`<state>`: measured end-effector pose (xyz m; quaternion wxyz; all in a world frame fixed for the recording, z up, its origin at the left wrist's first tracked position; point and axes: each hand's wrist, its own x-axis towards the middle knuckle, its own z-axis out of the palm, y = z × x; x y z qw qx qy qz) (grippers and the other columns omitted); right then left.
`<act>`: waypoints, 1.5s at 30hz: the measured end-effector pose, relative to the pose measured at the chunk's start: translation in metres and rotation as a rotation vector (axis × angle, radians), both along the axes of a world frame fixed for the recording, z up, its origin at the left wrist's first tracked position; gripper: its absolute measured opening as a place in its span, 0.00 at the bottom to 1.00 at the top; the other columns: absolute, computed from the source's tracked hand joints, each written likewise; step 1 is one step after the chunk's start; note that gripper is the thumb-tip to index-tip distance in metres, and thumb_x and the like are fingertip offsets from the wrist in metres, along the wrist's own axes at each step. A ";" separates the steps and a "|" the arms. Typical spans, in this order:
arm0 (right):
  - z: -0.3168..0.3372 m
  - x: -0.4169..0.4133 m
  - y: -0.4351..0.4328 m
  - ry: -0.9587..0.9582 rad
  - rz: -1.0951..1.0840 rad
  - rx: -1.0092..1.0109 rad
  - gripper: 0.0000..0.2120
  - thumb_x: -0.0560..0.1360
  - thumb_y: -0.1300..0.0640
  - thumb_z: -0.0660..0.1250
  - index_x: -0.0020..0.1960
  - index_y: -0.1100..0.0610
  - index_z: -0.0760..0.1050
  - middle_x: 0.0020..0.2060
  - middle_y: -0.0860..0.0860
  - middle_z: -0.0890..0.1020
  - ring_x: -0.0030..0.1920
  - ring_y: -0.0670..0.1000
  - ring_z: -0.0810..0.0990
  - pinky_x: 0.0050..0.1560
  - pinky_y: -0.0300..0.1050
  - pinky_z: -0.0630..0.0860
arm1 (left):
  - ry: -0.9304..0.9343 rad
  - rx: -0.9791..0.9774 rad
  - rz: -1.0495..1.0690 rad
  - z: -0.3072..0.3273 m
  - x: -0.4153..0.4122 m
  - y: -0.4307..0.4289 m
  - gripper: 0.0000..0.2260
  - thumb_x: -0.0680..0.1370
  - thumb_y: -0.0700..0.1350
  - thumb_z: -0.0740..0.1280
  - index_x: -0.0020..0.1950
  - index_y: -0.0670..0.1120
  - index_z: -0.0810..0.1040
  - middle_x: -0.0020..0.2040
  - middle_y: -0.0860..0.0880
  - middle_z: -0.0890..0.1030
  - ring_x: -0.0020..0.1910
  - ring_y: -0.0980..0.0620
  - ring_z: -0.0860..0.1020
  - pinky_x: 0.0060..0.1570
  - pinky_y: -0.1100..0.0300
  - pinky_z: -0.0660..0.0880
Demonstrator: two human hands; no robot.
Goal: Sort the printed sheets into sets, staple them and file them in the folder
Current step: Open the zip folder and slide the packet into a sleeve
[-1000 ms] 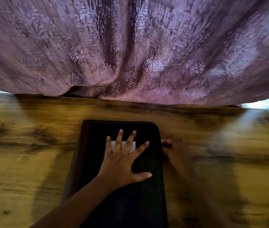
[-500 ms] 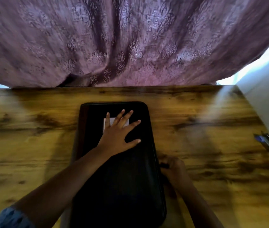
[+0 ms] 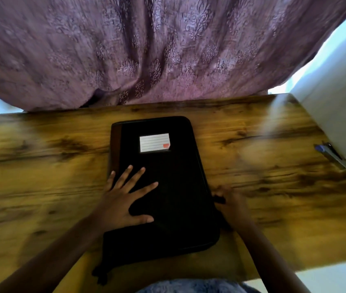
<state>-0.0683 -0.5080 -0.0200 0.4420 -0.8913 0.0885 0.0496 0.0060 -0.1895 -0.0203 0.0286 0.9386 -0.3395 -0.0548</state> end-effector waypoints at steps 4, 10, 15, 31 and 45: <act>0.001 -0.074 0.023 -0.013 -0.180 -0.163 0.07 0.66 0.60 0.70 0.42 0.53 0.83 0.34 0.38 0.74 0.41 0.48 0.78 0.35 0.29 0.66 | 0.011 -0.040 0.020 -0.001 0.000 0.002 0.37 0.66 0.81 0.49 0.72 0.73 0.43 0.79 0.56 0.41 0.77 0.48 0.36 0.71 0.39 0.35; 0.001 -0.088 0.057 -0.016 -0.446 -0.252 0.12 0.67 0.71 0.70 0.50 0.63 0.81 0.48 0.56 0.80 0.55 0.63 0.74 0.46 0.46 0.68 | 0.036 -0.065 0.041 0.001 0.003 0.000 0.37 0.64 0.81 0.46 0.72 0.73 0.43 0.78 0.57 0.39 0.76 0.49 0.34 0.71 0.39 0.35; 0.013 -0.053 0.048 -0.039 -0.402 -0.232 0.12 0.70 0.68 0.69 0.53 0.60 0.81 0.55 0.54 0.79 0.59 0.59 0.74 0.60 0.59 0.68 | 0.094 -0.160 0.048 0.007 0.032 -0.007 0.39 0.64 0.81 0.47 0.73 0.70 0.54 0.78 0.58 0.44 0.77 0.52 0.40 0.72 0.39 0.37; 0.010 -0.068 0.144 0.048 -0.843 -0.210 0.09 0.75 0.56 0.66 0.54 0.52 0.80 0.58 0.54 0.75 0.62 0.57 0.66 0.67 0.53 0.56 | 0.253 -0.373 0.072 -0.010 0.004 0.092 0.35 0.68 0.78 0.52 0.73 0.69 0.54 0.77 0.63 0.43 0.77 0.58 0.45 0.73 0.47 0.38; 0.013 -0.077 0.275 0.018 -0.453 -0.248 0.10 0.77 0.48 0.63 0.57 0.44 0.79 0.56 0.38 0.76 0.63 0.49 0.66 0.73 0.53 0.42 | 0.160 -0.257 0.070 -0.006 -0.005 0.092 0.37 0.67 0.79 0.42 0.75 0.67 0.48 0.78 0.60 0.40 0.77 0.58 0.49 0.73 0.44 0.41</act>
